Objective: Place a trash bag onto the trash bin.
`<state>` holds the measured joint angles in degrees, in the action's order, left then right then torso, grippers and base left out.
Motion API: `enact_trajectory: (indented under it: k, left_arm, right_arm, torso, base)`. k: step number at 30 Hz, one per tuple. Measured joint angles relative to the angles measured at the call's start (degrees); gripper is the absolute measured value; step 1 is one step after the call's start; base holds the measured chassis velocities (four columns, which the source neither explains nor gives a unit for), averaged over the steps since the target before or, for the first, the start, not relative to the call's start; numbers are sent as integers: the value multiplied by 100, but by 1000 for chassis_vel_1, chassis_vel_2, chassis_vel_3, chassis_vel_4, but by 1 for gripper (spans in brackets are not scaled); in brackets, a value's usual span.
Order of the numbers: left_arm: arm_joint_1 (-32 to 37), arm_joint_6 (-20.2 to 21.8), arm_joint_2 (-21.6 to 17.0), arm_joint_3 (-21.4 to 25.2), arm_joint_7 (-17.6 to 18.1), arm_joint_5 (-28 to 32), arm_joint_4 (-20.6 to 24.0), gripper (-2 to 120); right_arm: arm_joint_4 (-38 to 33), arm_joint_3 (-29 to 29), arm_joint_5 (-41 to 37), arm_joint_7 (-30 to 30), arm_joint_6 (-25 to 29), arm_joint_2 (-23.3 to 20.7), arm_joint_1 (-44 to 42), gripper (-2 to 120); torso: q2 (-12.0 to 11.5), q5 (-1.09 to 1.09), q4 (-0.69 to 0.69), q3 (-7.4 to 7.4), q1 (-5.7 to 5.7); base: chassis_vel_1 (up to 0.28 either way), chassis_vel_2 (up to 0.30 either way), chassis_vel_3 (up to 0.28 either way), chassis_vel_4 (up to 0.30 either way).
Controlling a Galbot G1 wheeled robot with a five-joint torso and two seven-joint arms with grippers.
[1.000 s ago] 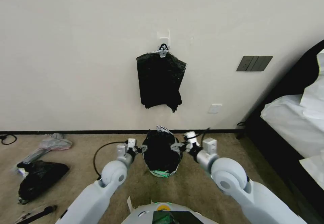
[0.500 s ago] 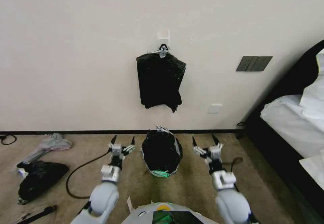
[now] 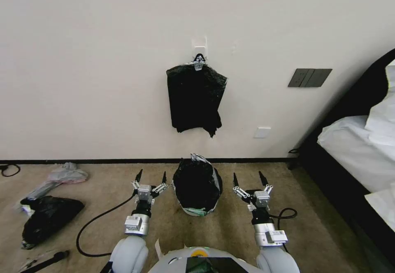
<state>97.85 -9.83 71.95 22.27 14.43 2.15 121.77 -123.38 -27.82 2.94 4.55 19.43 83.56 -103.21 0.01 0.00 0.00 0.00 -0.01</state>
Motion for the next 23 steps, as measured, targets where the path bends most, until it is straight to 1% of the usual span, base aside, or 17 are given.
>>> enact_trajectory:
  k: [23]
  left_arm:
    - [-29,44,-16,-16,20,59,-3,100]
  right_arm:
    - [-13,23,-68,26,-70,-35,38,100]
  torso:
    - [-1,0,0,0,0]
  base:
    - [0,0,0,0]
